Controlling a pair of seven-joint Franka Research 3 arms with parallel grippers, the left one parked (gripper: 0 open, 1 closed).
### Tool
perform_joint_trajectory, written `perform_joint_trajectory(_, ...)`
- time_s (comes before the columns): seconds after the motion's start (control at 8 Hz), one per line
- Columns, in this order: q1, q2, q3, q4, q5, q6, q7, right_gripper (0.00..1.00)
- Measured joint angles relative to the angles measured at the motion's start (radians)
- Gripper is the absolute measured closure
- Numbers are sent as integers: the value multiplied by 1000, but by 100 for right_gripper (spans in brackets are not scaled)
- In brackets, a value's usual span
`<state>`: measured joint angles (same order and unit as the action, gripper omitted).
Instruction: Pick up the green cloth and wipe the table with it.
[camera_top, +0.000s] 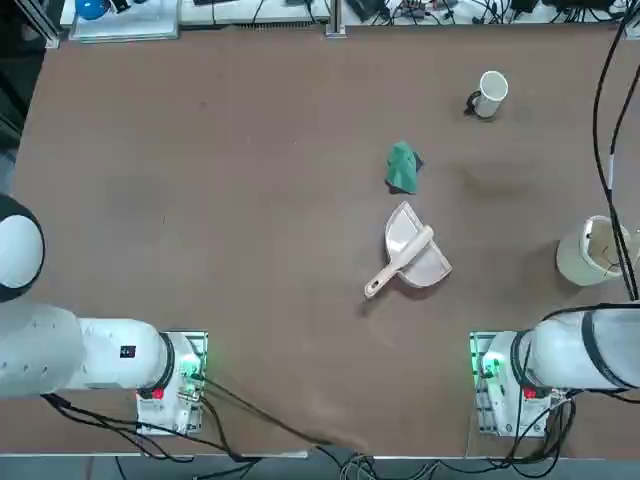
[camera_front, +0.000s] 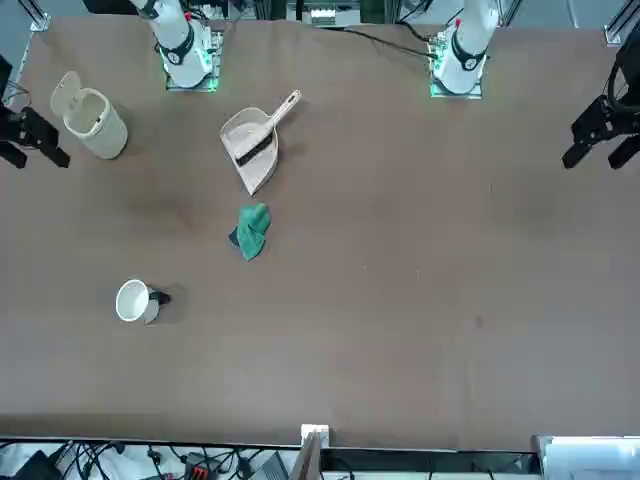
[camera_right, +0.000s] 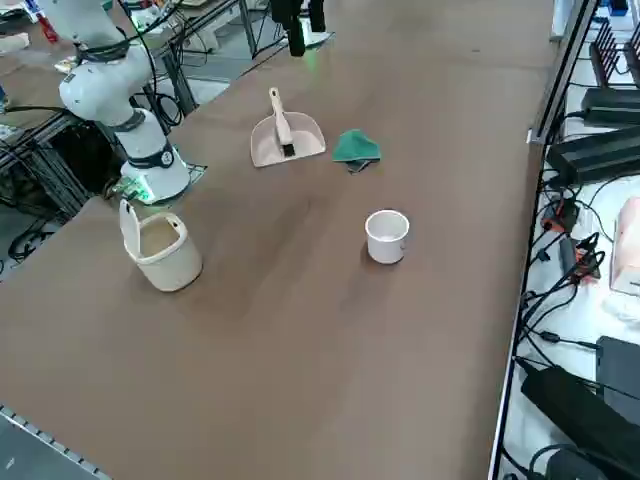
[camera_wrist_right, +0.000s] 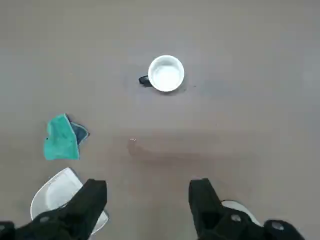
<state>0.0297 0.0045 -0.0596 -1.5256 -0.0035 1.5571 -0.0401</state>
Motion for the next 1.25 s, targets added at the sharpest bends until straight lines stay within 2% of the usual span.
perform_joint_trajectory(0.38, 1, 21, 0, -13, 3, 3, 1, 0)
perform_joint_trajectory(0.75, 24, 59, 2, -18, 47, 9, 1, 0)
perform_joint_trajectory(1.25, 250, 165, 13, -47, 53, 116, 187, 0)
